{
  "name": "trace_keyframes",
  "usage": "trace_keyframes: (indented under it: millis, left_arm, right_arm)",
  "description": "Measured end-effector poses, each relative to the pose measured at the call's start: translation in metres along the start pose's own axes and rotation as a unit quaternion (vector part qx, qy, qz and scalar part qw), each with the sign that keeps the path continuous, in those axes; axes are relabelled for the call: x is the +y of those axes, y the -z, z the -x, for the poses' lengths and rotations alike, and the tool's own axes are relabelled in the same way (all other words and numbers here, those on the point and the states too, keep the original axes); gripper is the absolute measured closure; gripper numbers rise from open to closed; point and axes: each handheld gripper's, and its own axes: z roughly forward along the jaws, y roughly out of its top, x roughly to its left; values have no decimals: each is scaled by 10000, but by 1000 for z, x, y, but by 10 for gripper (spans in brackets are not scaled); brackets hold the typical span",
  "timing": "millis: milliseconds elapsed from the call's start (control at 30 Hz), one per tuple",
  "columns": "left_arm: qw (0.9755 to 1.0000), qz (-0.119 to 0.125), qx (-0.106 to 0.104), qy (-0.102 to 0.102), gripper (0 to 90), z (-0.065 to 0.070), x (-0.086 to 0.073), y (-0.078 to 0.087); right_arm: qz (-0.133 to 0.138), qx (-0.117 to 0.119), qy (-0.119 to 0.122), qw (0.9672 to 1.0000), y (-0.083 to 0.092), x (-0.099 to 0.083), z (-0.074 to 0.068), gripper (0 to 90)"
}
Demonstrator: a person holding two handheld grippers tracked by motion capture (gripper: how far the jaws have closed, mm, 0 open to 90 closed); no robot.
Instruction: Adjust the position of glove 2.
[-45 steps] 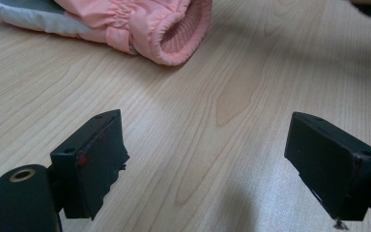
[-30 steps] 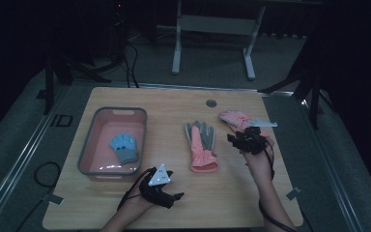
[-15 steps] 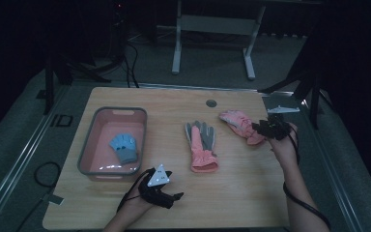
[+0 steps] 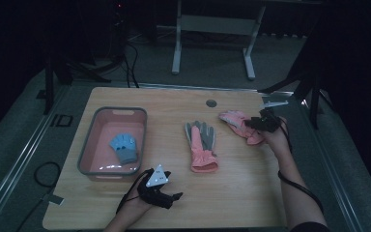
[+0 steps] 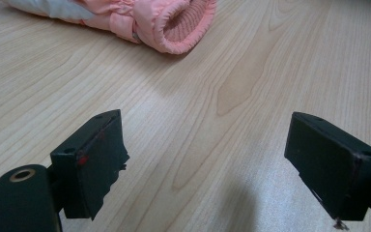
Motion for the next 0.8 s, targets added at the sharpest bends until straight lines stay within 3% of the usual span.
trace_keyframes:
  millis: [133,167,300,333,367,400,533,633,733,767,800]
  left_arm:
    - [10000,3,5,3,145,0,0,0]
    - [10000,-3,6,6,145,0,0,0]
    - [10000,5,15,-9,145,0,-1,0]
    - [10000,5,13,-15,145,0,-1,0]
    - [10000,2,11,-18,145,0,-1,0]
    - [10000,2,9,-20,145,0,-1,0]
    - [10000,1,-3,-12,145,0,-1,-1]
    - [10000,1,-4,4,145,0,-1,-1]
    - [10000,10,1,-2,145,0,0,-1]
    - [10000,5,-1,-14,145,0,0,-1]
    - [10000,-10,5,-29,145,1,0,-1]
  right_arm:
    - [-221,15,61,9997,-12,-4,3,567]
    - [-356,-84,222,9991,-19,-9,2,590]
    - [-324,-81,247,9991,-26,-13,2,639]
    - [-308,-23,176,9994,-26,-14,3,705]
    - [-308,-23,176,9994,-26,-14,3,705]
    - [-273,0,112,9996,-26,-16,4,786]
    - [-192,-124,31,9997,-24,-17,-1,858]
    - [-91,-309,-82,9994,-18,-18,-10,885]
    - [-7,-492,-371,9981,-10,-18,-17,891]
    - [62,-629,-627,9960,-1,-19,-24,892]
    - [62,-629,-627,9960,-1,-19,-24,892]
